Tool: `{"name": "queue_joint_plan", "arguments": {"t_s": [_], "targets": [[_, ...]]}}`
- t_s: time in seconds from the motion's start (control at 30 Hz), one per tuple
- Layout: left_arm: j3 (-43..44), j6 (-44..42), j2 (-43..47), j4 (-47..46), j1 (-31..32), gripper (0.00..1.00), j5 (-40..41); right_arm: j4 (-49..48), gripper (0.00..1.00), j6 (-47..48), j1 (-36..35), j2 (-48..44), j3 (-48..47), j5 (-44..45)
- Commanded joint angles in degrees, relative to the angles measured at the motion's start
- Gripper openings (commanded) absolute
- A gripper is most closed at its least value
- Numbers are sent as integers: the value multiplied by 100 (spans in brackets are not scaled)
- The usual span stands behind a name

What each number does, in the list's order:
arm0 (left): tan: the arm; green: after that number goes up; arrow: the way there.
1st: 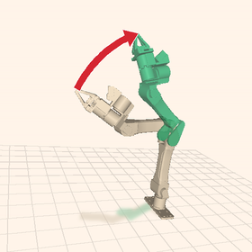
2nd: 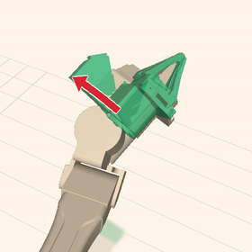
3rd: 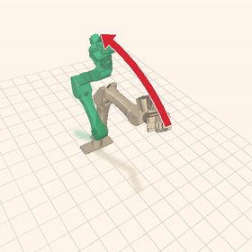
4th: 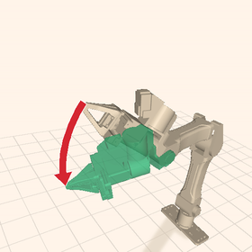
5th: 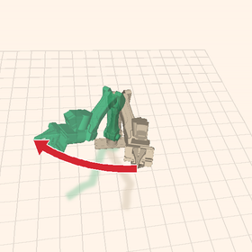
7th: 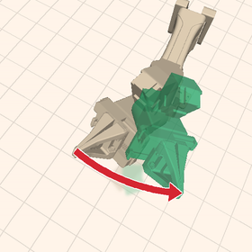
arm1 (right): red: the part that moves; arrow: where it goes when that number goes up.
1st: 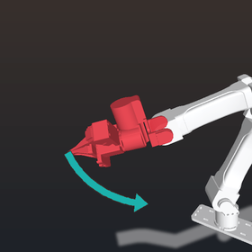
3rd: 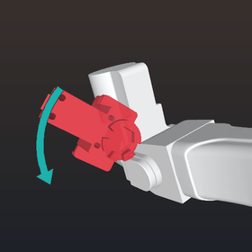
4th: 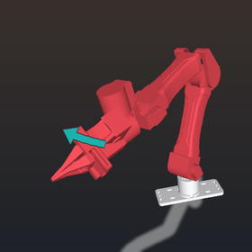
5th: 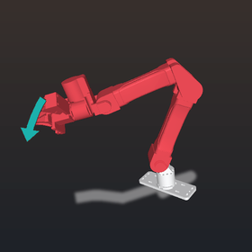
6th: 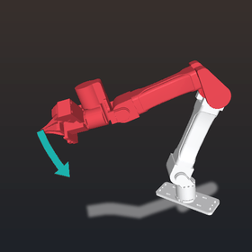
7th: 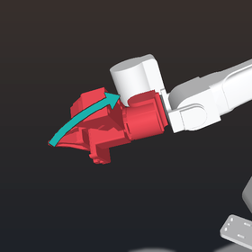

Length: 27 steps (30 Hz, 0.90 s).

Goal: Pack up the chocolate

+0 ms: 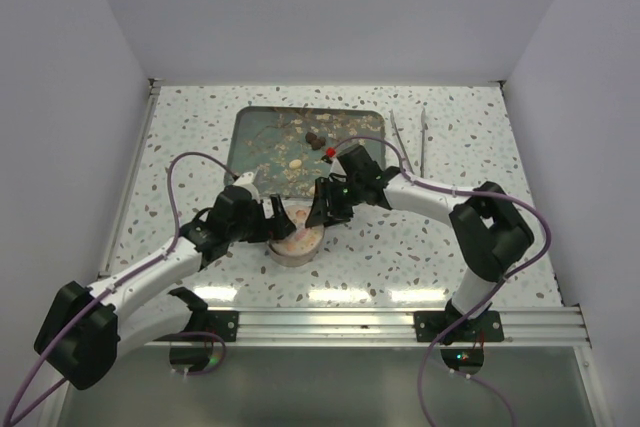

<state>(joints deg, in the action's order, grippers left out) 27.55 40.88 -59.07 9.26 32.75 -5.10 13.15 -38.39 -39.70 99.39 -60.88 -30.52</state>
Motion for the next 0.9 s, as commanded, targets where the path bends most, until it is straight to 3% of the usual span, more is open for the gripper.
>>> {"name": "queue_joint_plan", "arguments": {"t_s": [0.0, 0.87], "targets": [[242, 350, 194, -680, 144, 100, -958, -445, 45, 25, -380, 194, -266, -85], [84, 306, 528, -1119, 152, 100, -1230, -278, 45, 51, -468, 212, -460, -6]]}}
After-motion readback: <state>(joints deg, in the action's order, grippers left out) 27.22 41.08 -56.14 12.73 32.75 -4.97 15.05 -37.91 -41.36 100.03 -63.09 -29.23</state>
